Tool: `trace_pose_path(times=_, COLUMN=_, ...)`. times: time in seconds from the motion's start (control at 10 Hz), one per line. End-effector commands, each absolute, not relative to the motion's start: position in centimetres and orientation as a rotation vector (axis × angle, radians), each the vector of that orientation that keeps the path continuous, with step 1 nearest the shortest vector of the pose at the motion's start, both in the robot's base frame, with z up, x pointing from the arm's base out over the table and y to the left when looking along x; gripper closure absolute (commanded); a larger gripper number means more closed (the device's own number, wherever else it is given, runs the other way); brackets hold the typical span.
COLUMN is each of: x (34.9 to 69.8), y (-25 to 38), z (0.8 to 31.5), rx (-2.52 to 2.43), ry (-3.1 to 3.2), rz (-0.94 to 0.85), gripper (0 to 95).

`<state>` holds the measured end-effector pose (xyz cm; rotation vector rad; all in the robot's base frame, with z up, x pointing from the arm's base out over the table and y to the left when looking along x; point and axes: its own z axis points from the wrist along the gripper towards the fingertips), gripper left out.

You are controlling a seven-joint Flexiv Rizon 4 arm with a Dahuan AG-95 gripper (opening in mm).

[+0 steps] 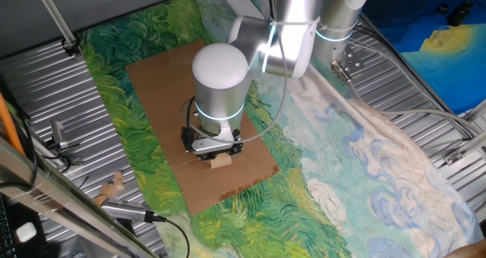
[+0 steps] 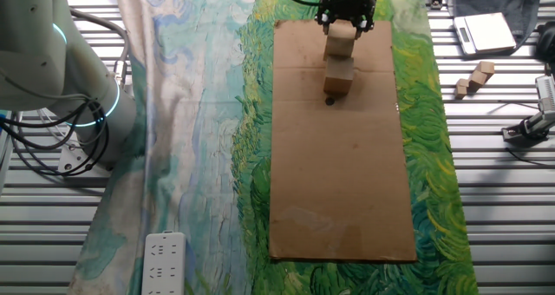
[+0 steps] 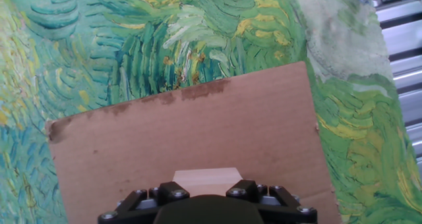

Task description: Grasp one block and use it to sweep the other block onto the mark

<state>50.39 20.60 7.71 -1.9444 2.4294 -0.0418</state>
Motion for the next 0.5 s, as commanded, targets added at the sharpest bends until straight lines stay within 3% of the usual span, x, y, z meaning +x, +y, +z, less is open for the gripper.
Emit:
trace_pose_path(times=0.1, x=50.5, y=20.6, z=7.6, rx=-1.930, ry=2.427, rz=-0.039, gripper=95.0)
trace_pose_path(times=0.5, x=50.5, y=20.7, z=6.3, rx=-1.928, ry=2.409, rz=-0.053, gripper=95.0)
